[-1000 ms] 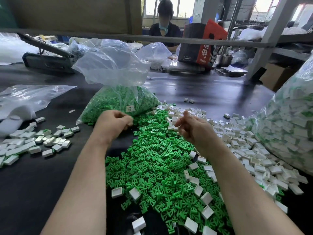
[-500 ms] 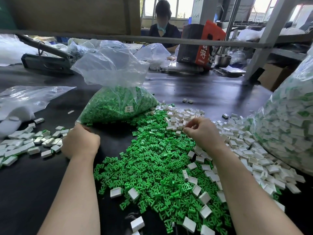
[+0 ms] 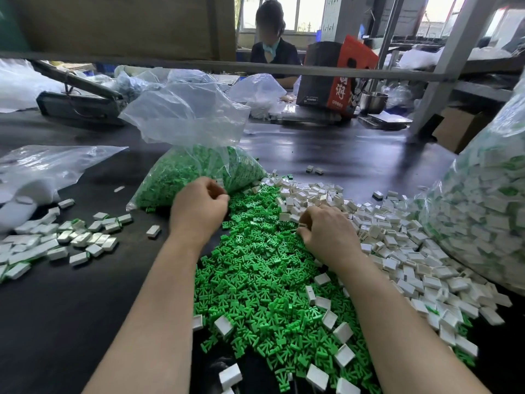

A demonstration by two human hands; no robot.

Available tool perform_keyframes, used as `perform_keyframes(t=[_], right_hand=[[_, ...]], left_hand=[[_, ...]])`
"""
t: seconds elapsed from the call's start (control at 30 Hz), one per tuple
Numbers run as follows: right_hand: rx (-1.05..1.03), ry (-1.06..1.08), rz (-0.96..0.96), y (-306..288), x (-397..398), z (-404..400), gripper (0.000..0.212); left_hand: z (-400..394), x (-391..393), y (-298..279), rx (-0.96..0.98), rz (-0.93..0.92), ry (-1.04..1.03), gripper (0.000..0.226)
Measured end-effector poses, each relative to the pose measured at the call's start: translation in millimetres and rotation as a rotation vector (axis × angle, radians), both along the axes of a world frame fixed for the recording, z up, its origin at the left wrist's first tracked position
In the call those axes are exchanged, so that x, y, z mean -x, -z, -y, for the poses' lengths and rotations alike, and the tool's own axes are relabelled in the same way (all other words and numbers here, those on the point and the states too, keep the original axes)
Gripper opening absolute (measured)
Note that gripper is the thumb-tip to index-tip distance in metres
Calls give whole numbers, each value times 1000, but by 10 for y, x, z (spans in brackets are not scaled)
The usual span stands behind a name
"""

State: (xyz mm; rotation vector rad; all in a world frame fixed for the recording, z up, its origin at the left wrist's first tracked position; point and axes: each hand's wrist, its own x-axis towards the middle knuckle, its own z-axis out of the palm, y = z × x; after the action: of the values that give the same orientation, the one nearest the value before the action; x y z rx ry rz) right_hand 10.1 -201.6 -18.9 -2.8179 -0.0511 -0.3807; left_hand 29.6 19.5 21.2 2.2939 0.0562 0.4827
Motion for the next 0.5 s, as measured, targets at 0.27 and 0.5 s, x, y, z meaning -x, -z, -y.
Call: perform_keyframes(t=[0.27, 0.5], right_hand=[[-672, -96, -6, -163, 45, -23, 13], [-1227, -139, -159, -295, 76, -38, 15]], left_hand=[[479, 103, 70, 105, -43, 495, 21], [576, 138, 140, 372, -22, 533, 16]])
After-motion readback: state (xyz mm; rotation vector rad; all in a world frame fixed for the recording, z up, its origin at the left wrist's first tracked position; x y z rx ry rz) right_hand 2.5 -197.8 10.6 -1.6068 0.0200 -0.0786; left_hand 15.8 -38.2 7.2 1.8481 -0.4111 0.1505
